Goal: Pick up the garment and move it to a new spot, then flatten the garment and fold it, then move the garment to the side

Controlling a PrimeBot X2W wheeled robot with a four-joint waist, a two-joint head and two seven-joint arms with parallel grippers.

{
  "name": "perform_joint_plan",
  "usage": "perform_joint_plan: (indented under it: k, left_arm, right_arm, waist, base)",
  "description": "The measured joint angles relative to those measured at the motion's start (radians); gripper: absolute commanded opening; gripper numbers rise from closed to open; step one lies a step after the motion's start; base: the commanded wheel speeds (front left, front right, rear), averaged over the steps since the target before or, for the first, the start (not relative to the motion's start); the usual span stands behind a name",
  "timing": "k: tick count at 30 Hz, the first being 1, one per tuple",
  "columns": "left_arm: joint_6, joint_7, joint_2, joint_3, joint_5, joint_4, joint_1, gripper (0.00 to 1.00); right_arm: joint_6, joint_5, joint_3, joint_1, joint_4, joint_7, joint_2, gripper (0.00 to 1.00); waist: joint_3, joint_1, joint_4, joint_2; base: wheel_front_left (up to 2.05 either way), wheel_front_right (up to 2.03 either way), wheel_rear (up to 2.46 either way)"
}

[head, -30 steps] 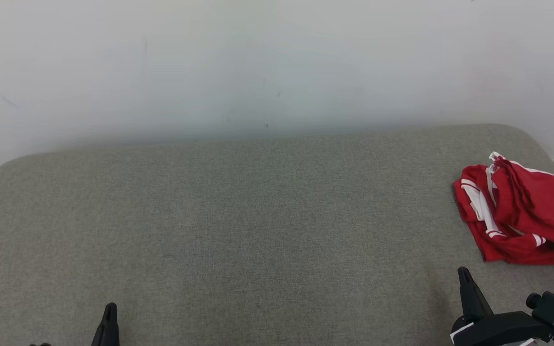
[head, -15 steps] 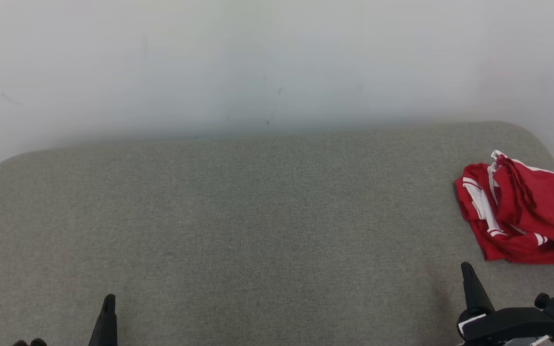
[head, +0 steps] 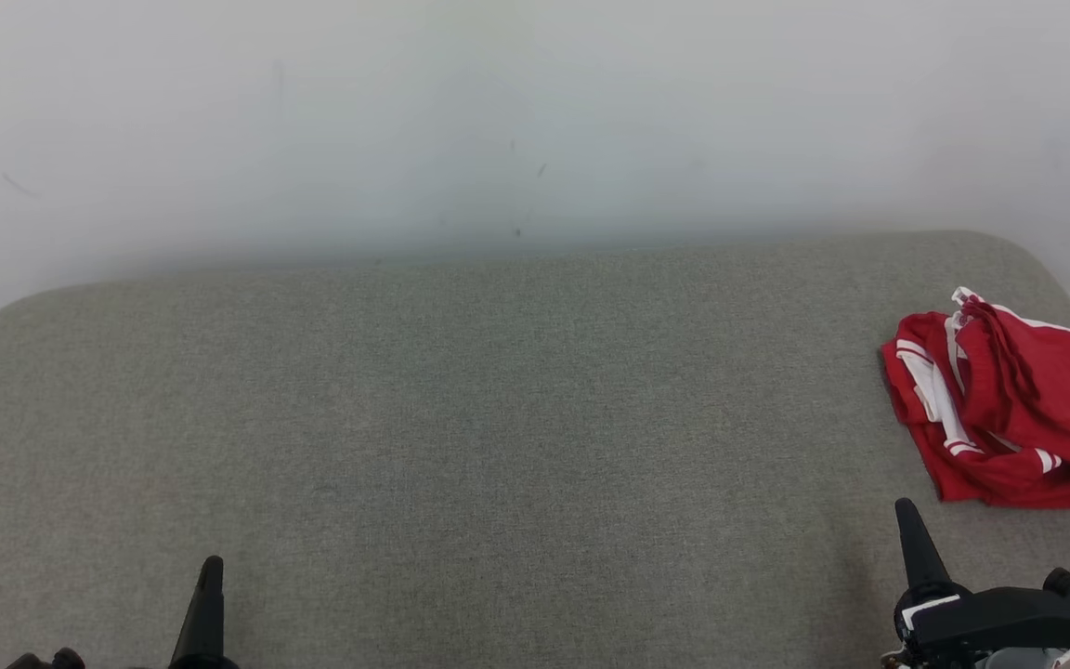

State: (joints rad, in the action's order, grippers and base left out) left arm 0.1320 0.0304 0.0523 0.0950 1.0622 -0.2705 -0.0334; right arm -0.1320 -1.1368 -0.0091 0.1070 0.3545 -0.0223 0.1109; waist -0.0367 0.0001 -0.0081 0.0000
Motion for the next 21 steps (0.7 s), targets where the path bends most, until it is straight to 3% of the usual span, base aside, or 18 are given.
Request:
perform_joint_plan:
  k: [21]
  left_arm:
    - [0.0,-0.053,0.0,0.008,0.201,0.007,-0.027,0.0]
  right_arm:
    - [0.0,-0.176,-0.04,0.001,-0.04,0.05,-0.022,0.0]
  waist:
    - [0.012,0.0,0.003,0.0]
  base:
    - [0.0,0.0,0.0]
